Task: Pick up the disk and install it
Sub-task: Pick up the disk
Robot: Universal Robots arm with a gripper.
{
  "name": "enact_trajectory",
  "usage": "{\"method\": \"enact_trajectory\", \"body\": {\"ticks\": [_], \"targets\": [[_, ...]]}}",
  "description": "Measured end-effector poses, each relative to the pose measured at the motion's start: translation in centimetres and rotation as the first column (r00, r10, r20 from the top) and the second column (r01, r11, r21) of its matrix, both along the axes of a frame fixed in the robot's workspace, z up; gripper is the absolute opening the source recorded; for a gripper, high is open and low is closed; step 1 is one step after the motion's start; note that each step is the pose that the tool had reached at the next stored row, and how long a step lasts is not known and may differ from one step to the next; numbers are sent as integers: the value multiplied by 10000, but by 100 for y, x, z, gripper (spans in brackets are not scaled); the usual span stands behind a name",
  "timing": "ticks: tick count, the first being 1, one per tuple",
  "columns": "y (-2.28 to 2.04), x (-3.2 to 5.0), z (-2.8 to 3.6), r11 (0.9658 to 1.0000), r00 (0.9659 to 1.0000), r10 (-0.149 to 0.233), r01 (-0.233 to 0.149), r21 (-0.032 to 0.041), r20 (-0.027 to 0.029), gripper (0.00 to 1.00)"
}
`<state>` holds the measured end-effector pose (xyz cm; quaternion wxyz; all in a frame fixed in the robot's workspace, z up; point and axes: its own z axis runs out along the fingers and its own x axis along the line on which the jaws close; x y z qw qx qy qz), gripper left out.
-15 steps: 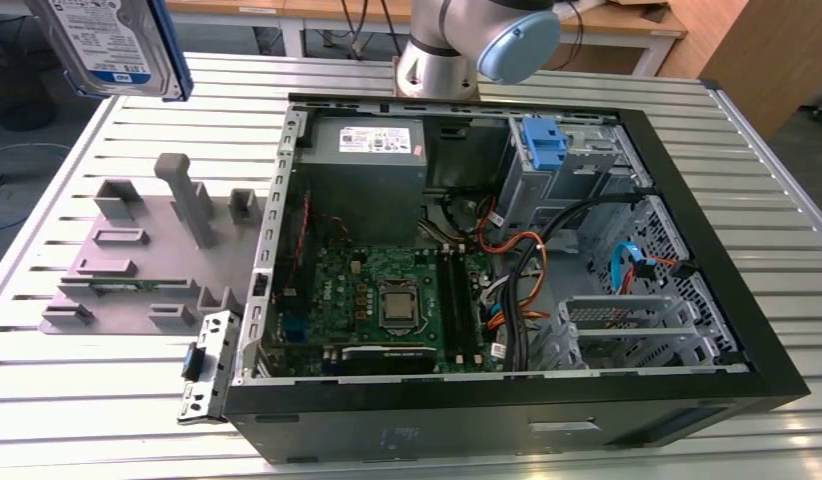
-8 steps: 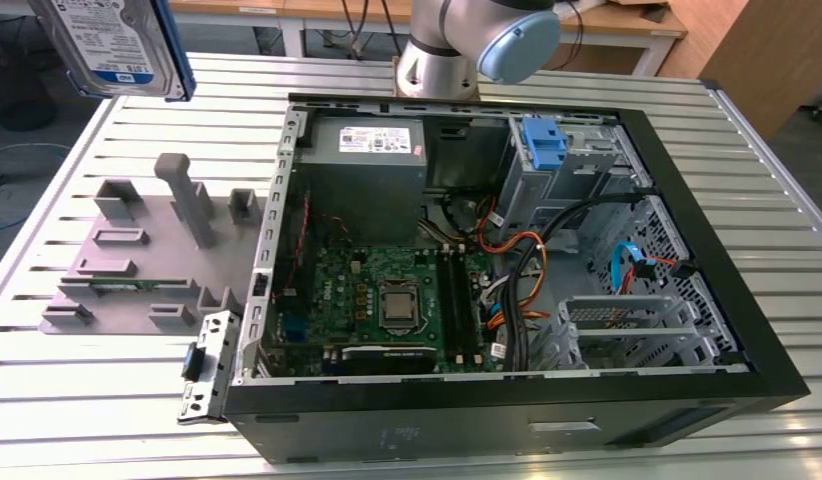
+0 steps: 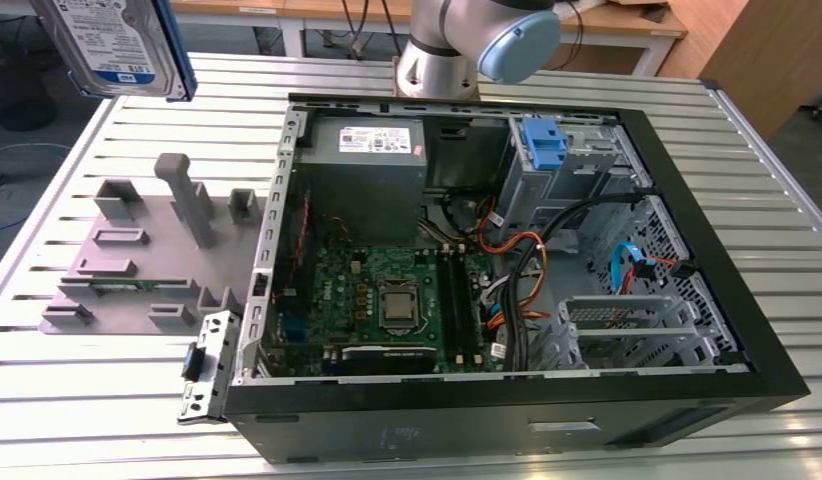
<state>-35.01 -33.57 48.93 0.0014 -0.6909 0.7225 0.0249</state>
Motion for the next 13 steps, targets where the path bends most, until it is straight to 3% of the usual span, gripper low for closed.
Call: {"method": "enact_trajectory", "body": {"ticks": [13], "targets": [[0,13,0,10000,10000,1,-1,0,0,35]]}}
